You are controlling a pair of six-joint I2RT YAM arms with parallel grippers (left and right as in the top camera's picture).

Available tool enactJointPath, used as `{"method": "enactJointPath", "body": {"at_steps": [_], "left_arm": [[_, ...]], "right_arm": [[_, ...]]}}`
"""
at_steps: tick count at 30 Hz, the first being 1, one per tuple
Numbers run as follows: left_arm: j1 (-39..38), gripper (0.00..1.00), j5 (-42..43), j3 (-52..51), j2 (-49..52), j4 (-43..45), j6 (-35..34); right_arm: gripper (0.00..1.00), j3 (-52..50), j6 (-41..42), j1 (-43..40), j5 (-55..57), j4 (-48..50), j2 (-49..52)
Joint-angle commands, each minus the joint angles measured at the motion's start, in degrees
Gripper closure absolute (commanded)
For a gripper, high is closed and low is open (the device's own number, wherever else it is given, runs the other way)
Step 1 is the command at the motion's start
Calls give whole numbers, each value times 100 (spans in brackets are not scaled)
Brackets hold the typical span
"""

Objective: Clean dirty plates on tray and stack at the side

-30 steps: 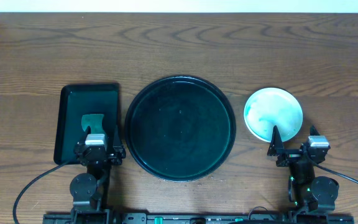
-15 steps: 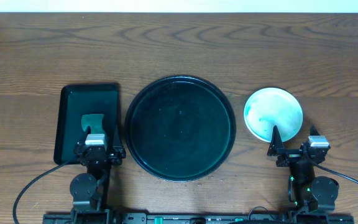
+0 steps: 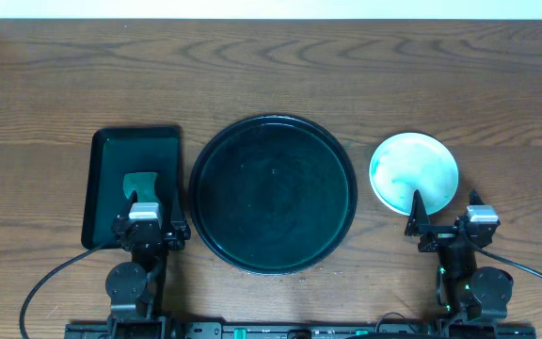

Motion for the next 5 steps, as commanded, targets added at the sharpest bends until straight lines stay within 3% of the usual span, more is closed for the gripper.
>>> {"method": "enactJointPath", "body": {"at_steps": [1,5], "left_arm": [[-28,25,-79,-44,-33,-282,79],[-28,24,-79,-44,-33,-280,79]], "right_arm": [[1,-9,46,-50,-26,-22,-37],[1,-9,44,-50,-26,-22,-37]]}}
